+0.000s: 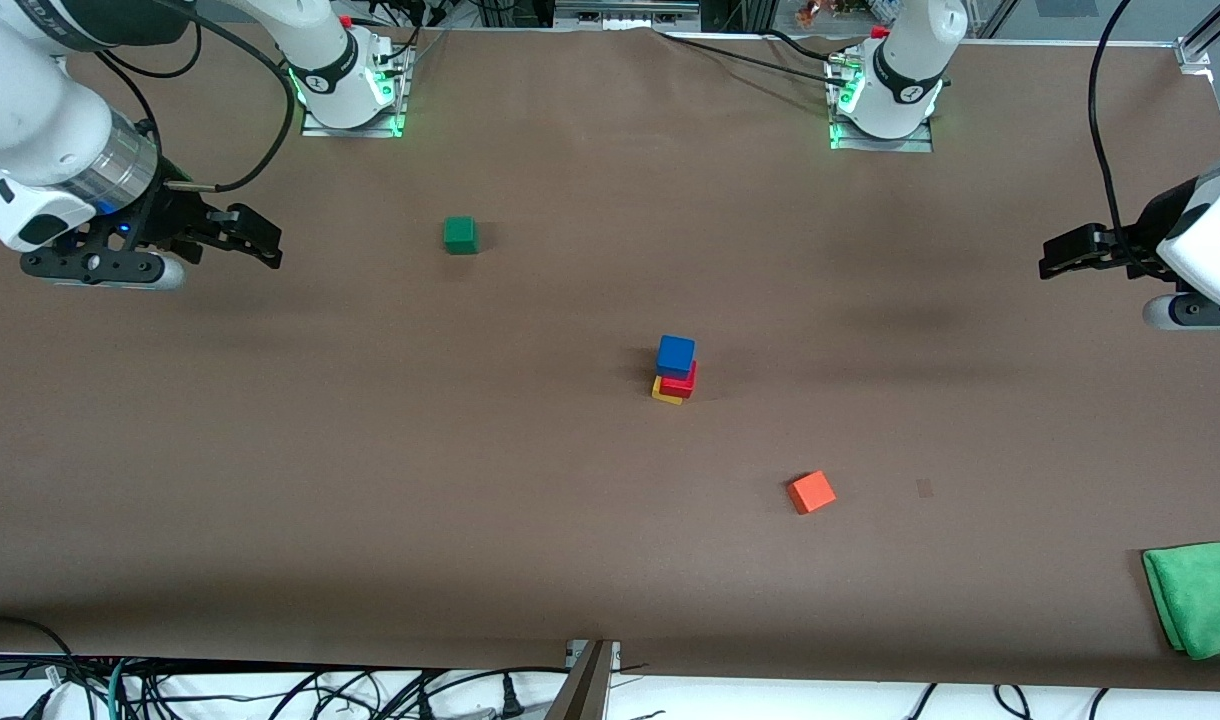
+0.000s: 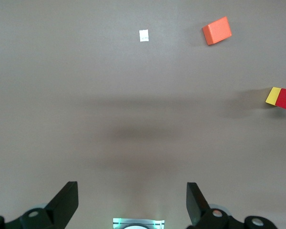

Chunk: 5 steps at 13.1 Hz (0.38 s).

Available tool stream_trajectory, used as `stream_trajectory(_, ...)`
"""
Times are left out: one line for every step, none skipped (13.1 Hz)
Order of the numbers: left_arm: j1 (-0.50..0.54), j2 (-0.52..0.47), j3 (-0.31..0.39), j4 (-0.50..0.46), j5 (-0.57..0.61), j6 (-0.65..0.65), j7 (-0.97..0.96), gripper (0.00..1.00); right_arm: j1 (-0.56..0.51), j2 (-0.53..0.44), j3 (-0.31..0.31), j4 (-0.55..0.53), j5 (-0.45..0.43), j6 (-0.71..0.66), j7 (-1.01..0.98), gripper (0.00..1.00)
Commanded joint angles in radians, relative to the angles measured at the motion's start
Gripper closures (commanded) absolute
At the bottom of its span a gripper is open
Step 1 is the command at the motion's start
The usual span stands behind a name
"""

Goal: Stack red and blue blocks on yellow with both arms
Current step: 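Open the right gripper and lift it away from the stack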

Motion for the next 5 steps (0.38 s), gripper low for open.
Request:
stream_trajectory(-0.001, -0.002, 0.003, 0.004, 0.016, 0.005, 0.017, 0.0, -0.137, -0.039, 0.129, -0.015, -0.008, -0.008, -0.04, 0.0)
stream_trajectory(-0.002, -0.001, 0.005, 0.004, 0.016, 0.005, 0.017, 0.0, -0.137, -0.039, 0.13, -0.01, -0.008, -0.038, -0.036, 0.0)
stream_trajectory(-0.002, -0.001, 0.003, 0.004, 0.016, 0.005, 0.017, 0.0, -0.137, -0.036, 0.127, 0.007, -0.01, -0.066, -0.037, 0.0)
stream_trajectory(-0.002, -0.001, 0.005, 0.004, 0.016, 0.005, 0.017, 0.0, -0.137, -0.03, 0.127, 0.017, -0.008, -0.067, -0.037, 0.0)
stream_trajectory(-0.005, -0.002, 0.005, 0.004, 0.016, 0.006, 0.017, 0.0, -0.138, -0.032, 0.126, 0.016, -0.008, -0.069, -0.037, 0.0)
